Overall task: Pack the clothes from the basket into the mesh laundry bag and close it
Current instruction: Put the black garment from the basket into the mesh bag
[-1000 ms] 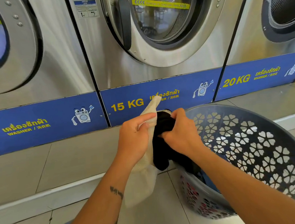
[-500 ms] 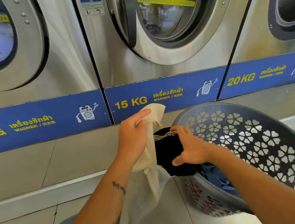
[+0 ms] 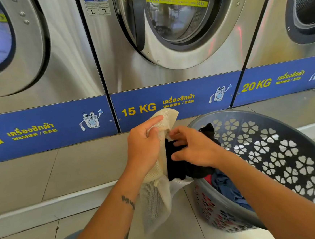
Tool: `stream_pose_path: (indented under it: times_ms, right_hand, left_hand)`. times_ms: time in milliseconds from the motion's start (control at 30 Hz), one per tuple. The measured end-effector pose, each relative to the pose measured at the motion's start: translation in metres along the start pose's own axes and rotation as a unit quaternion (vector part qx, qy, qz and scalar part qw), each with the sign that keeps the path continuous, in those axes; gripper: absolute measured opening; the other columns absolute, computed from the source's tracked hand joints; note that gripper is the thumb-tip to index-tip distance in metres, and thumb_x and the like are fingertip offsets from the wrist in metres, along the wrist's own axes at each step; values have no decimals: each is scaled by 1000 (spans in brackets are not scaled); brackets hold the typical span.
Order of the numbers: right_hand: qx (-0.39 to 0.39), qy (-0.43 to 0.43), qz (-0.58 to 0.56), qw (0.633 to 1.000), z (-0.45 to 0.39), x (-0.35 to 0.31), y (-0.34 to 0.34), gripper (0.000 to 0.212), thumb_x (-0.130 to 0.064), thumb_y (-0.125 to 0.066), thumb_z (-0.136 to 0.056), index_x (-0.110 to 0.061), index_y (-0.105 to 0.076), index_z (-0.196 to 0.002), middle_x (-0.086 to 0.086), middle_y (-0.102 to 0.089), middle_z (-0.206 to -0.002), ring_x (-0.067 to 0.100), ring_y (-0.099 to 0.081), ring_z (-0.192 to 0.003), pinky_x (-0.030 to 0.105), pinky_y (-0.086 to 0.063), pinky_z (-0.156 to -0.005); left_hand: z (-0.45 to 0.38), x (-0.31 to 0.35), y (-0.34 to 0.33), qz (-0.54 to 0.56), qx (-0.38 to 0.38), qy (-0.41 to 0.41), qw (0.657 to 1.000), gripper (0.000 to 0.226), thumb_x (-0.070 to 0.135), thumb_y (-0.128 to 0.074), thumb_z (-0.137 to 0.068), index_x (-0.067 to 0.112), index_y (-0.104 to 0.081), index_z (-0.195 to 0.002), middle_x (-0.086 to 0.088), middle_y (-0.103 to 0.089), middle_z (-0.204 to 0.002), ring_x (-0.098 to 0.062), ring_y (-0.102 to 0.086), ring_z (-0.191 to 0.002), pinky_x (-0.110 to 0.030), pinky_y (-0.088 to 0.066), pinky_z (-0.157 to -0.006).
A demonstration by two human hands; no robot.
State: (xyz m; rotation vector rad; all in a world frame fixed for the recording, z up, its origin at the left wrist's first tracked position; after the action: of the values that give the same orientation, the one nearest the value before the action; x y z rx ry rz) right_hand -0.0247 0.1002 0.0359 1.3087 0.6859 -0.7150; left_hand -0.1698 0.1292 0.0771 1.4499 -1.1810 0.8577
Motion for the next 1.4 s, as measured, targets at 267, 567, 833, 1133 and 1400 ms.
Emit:
stream_pose_path:
  times_ms: [267, 567, 833, 1133, 1400]
  right_hand:
    - [-15, -132, 193, 972, 6, 61, 7, 77, -53, -72, -79, -25, -32, -138, 10, -48, -130, 32, -53, -114, 40, -47, -91]
    - [211, -61, 68, 973, 10, 21, 42, 43, -32, -77, -80, -22, -54, -114, -3, -61, -100, 21, -60, -94, 34, -52, -76]
    - [136, 18, 45, 989, -1, 15, 31, 50, -9, -71, -84, -22, -48, -126, 3, -53, -128, 24, -56, -116, 40, -51, -96]
    - [182, 29, 77, 980, -4, 14, 18, 31, -20, -67, -86, -22, -55, -115, -1, -63, -99, 21, -64, -89, 32, -55, -69]
    - [-80, 83, 402, 908, 0, 15, -71, 33, -28, -51, -89, -20, -63, -118, 8, -64, -109, 31, -53, -108, 40, -42, -87]
  left_hand:
    - [5, 7, 7, -47, 5, -11, 999, 40, 8, -46, -98, 30, -66, -126, 4, -67, -126, -6, -67, -84, -19, -55, -62]
    - [9, 4, -7, -101, -18, -17, 995, 37, 10, -52, -96, 27, -68, -125, -4, -76, -89, -15, -64, -61, -33, -53, -57]
    - [7, 8, 15, -34, 56, -2, 998, 36, 11, -51, -96, 28, -68, -123, -5, -74, -112, -29, -65, -75, -33, -55, -63]
    - [13, 11, 10, -23, 37, 4, 999, 36, 9, -51, -96, 26, -69, -123, -23, -70, -111, -48, -57, -102, -52, -52, -81]
    - [10, 14, 25, 33, 66, -8, 997, 34, 9, -52, -95, 24, -71, -120, 7, -70, -115, 8, -59, -77, -2, -44, -66]
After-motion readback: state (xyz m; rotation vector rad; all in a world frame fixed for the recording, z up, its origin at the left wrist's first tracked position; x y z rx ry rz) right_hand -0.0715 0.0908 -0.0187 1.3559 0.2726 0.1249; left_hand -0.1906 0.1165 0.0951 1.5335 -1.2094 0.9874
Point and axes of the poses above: each hand's wrist, its own z-axis away from the middle knuckle, its own y-axis out of the back of the hand, x = y × z, the point moved 10 cm from there along -z, towards the middle knuckle
